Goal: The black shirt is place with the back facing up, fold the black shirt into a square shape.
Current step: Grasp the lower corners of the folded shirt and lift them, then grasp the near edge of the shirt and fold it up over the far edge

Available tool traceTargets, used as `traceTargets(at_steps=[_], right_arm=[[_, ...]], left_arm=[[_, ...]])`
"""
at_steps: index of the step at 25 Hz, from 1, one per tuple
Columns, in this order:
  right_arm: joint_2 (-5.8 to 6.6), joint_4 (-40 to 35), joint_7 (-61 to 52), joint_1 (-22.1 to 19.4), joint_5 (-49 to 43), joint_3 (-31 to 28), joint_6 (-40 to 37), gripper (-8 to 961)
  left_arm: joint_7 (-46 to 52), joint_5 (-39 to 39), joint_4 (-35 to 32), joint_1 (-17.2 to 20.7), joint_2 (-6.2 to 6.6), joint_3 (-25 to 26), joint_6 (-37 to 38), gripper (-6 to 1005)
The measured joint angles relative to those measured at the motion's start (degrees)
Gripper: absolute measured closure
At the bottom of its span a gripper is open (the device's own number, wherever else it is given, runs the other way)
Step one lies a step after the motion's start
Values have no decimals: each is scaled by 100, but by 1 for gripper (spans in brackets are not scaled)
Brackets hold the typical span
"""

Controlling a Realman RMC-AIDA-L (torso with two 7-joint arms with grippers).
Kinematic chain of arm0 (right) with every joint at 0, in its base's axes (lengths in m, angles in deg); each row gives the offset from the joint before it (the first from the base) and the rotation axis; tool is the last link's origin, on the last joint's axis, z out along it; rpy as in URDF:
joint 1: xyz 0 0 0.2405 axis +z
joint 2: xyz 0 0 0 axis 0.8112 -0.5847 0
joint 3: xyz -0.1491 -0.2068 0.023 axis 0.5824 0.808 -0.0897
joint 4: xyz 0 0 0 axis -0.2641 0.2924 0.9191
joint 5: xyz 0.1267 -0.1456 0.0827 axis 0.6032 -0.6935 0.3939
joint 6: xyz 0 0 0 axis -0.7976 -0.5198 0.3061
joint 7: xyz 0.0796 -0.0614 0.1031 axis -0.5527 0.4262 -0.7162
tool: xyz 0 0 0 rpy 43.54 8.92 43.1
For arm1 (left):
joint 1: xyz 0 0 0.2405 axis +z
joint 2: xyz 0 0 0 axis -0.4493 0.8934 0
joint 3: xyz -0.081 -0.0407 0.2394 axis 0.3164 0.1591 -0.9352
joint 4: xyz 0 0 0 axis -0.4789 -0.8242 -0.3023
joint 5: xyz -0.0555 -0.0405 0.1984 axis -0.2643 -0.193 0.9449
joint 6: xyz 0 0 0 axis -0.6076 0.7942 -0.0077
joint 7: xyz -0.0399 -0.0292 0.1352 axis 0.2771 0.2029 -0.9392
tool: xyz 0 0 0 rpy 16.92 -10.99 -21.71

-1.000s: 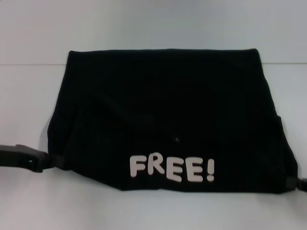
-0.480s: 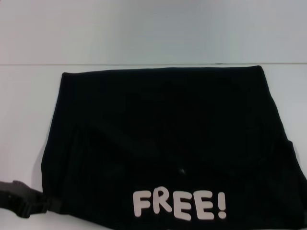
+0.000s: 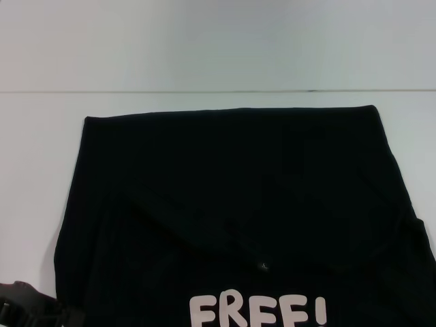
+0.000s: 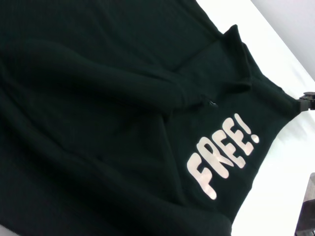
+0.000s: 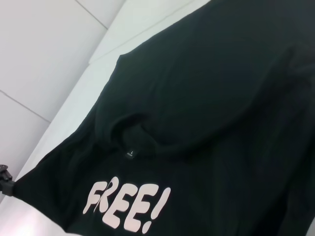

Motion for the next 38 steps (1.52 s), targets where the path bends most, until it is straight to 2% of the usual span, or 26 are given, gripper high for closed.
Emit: traceTargets(at_steps=[6,12,18,19,20,24,29,31,32,33,38], right_arm=[[5,-166,8,255,-9,-207,-24,932],[43,-434,-150,859,11,-550,-57,932],[111,-500,-497,1605,5,-626,311,932],[124,-510,-584,1714,0,-613,453,931],[141,-517,-677,1818,-4,-603,595,931],[197,-499,-1060,2173,-11,-547,1200,931],[212,-320,-1515,2627,-9,-258,2200,932],[193,-135,-1581,2809,-9,-101,2601,932],[177,7,-1602,2930,-9,7,2887,932],[162,125,-1612,3032,-7,101,3131,932],[57,580,-1615,3486,-4,456,4382,932]], left_arm=[[19,-50,37,-192,40,0,-95,992],[234,-221,74,-629,168,37,-461,992],[774,-442,247,-1092,330,56,-1529,991],[774,-442,247,-1092,330,56,-1529,991],[988,-461,413,-1306,370,22,-2141,991],[1130,-439,760,-1614,389,-98,-3139,992],[1247,-408,1310,-1904,351,-602,-4692,991],[1353,-408,1459,-1968,276,-852,-5354,991],[1353,-408,1459,-1968,276,-852,-5354,991],[1412,-408,1573,-2012,181,-1068,-5911,991],[1426,-405,1692,-2056,41,-1312,-6676,991]])
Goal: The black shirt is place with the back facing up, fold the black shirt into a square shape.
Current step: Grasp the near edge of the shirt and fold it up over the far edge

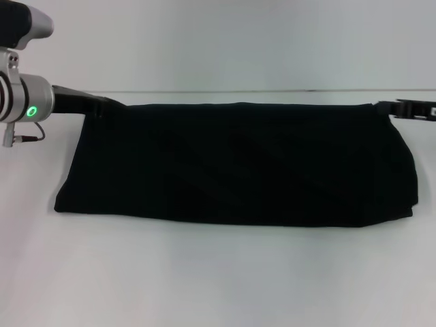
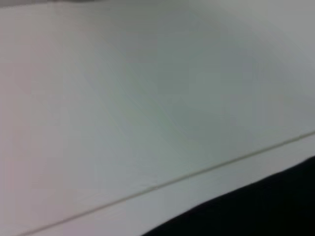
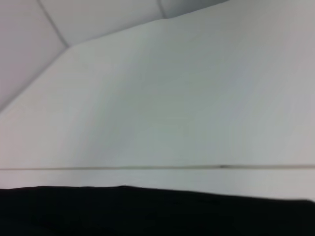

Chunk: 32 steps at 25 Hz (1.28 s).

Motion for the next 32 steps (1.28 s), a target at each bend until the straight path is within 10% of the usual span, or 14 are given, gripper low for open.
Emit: traceTargets(at_steps=[32], right_arm=[[-114,307,-105,604,34,404,1559,931]], left_arm=[[-237,-68,508,-210,-172,-176,-1981,993]])
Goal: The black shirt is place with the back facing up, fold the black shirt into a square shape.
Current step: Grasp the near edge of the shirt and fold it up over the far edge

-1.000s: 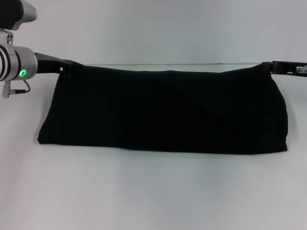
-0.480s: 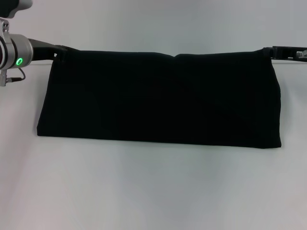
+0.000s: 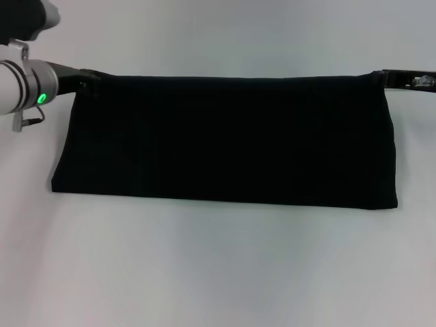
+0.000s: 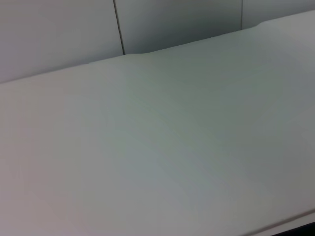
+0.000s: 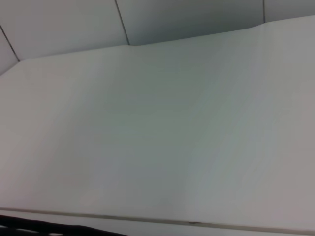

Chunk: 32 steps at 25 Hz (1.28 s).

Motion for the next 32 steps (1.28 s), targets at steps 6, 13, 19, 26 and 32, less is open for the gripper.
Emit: traceTargets(at_steps=[6,13,19,26,32], right_arm=[[-52,30,2,18,0,96,251,931],[-63,104,21,47,-11,126,447,931],[-68,155,27,54,-19,126,505,932],[-68,214,29,55,-36,136,522,932],[-86,273,4,50,-12,144,512,931]], left_arm=[[-170,-70,184,-90,-76,-8,-477,994],[-550,-484,395,-159,-81,-31,-751,994],[-582,-579,419,-141,-103,-220,-937,994],[-585,-582,420,-136,-122,-237,-949,995],[-588,-583,547,-157,-157,-310,-1119,993]])
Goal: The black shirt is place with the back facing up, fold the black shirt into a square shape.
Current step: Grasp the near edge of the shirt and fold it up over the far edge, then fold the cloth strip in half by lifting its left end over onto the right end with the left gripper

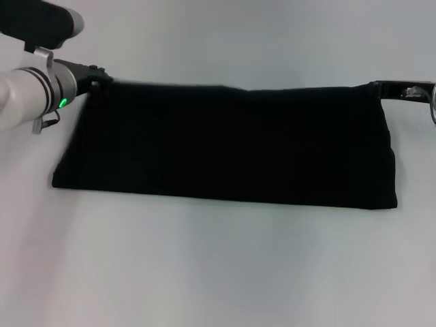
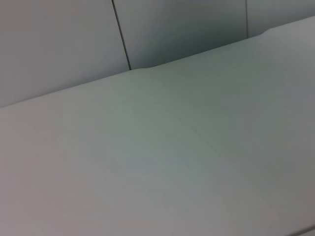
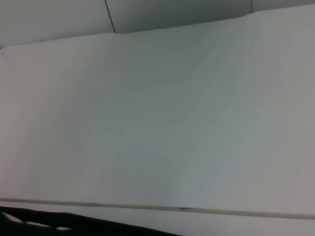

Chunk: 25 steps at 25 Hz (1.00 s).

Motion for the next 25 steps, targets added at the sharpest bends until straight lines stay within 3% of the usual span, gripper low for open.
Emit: traceTargets(at_steps=[4,7,10,14,17,18,19,25], right_arm=[[-15,26,-12,-25,-1,0,-25,931],[-36,-20,-23,-80,-2,0,1,876],[-30,-54,-32,-126,0,-22,18,821],[39,-147,-164,-210,2,-31,-291,625],[122,-417,-443,-381,-1,-10,-1045,430],[148,-540,-549,-456,1,-9,-1377,357],[169,-646,-630,-536,0,-7,-1647,336],[241,-1239,-812,-1104,14,-77,-3200,234]], left_arm=[[0,0,45,-2,-50,-5,-153,984],[8,0,64,21,-52,-3,-180,795],[44,0,99,58,-53,36,-271,674],[81,0,51,117,-58,60,-249,500],[469,77,-500,421,-67,50,710,344],[469,77,-500,421,-67,50,710,324],[845,101,-1086,708,-28,7,1971,304],[1393,106,-2337,1291,22,0,4446,183]])
